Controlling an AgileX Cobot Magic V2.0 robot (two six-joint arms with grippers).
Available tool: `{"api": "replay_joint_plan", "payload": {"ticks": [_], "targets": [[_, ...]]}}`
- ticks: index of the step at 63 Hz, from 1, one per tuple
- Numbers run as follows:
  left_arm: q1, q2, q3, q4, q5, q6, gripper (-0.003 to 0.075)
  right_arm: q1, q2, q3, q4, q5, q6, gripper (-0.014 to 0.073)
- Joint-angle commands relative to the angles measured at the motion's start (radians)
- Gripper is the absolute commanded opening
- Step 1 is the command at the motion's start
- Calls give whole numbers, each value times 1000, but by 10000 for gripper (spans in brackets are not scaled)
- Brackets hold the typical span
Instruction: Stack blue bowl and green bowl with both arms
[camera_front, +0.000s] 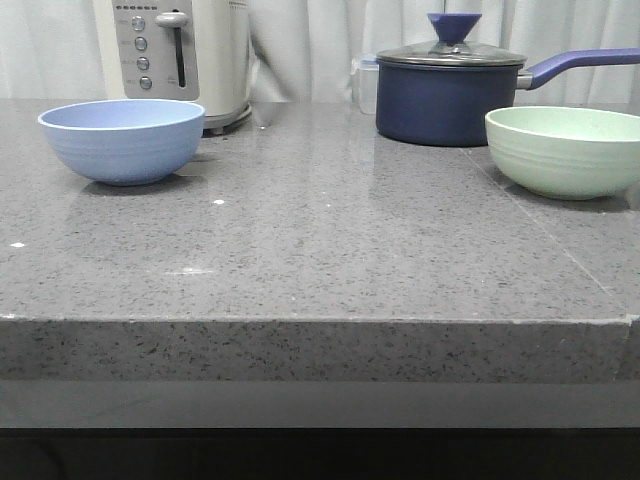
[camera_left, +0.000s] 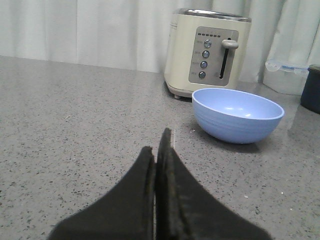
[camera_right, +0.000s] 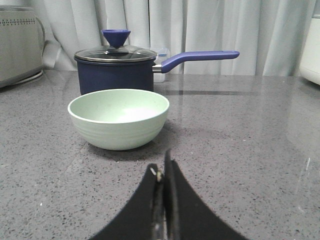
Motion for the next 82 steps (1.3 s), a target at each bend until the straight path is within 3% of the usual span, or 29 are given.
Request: {"api": "replay_joint_plan", "payload": {"ticks": [1,57,72,82], "targets": [[-6,-17,7,-3,-81,-6,-20,-5,-19,-17,0,-78,-7,-54],[-6,-17,-10,-14,-103,-6,-20,-5,-19,-23,0,-79,-7,-54],[-6,-7,-217,-12,2,-4,-20,-5,-14,-204,1,85,-7,-54],[-6,61,-433,-12,179,-4,-20,-5,38,-394,-12,240,-7,-54]]}}
